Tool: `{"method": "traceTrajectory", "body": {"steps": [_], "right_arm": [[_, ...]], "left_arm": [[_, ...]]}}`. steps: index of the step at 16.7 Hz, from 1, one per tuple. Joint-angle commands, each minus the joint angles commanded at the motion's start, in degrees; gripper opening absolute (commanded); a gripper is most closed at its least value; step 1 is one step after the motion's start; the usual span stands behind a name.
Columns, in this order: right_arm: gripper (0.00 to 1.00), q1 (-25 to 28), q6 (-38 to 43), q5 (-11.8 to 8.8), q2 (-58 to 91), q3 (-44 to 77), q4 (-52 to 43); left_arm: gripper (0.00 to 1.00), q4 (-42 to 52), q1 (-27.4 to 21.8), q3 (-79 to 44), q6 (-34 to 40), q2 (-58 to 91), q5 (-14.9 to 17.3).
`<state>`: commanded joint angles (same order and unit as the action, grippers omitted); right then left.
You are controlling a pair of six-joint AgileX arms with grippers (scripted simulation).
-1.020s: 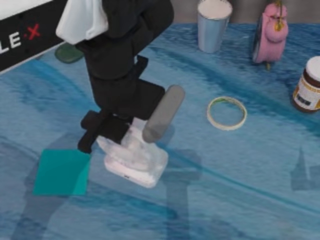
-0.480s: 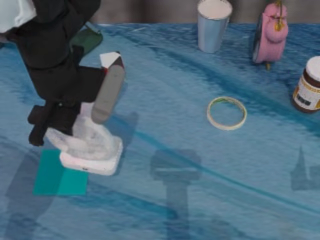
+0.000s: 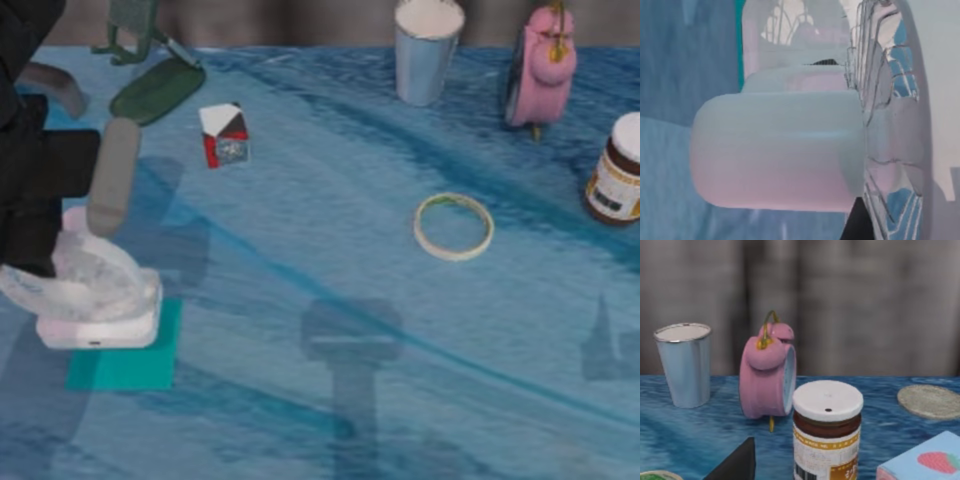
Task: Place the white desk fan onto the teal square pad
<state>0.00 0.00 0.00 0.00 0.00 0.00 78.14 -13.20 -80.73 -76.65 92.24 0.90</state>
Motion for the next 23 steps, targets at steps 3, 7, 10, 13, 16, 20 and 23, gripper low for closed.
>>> {"method": "traceTrajectory", "body": {"steps": [3,7,10,13,16,20,23], "right_arm": [[1.00,0.00,0.00,0.00,0.00,0.00,0.00],[1.00,0.00,0.00,0.00,0.00,0.00,0.00],[1.00,0.00,0.00,0.00,0.00,0.00,0.00],[1.00,0.00,0.00,0.00,0.00,0.00,0.00],[1.00,0.00,0.00,0.00,0.00,0.00,0.00],[1.00,0.00,0.00,0.00,0.00,0.00,0.00],[1.00,0.00,0.00,0.00,0.00,0.00,0.00]], "left_arm": [[0.00,-0.20,-0.23,0.00,-0.09,0.28,-0.05],[0.00,-4.89,-0.05,4.25,0.02,0.70,-0.02],[0.00,-7.81,0.01,6.82,-0.02,0.99,0.00],[0.00,-7.84,0.01,6.85,-0.02,0.99,0.00],[0.23,-7.84,0.01,6.85,-0.02,0.99,0.00],[0.53,-7.84,0.01,6.85,-0.02,0.99,0.00],[0.75,-7.84,0.01,6.85,-0.02,0.99,0.00]]}}
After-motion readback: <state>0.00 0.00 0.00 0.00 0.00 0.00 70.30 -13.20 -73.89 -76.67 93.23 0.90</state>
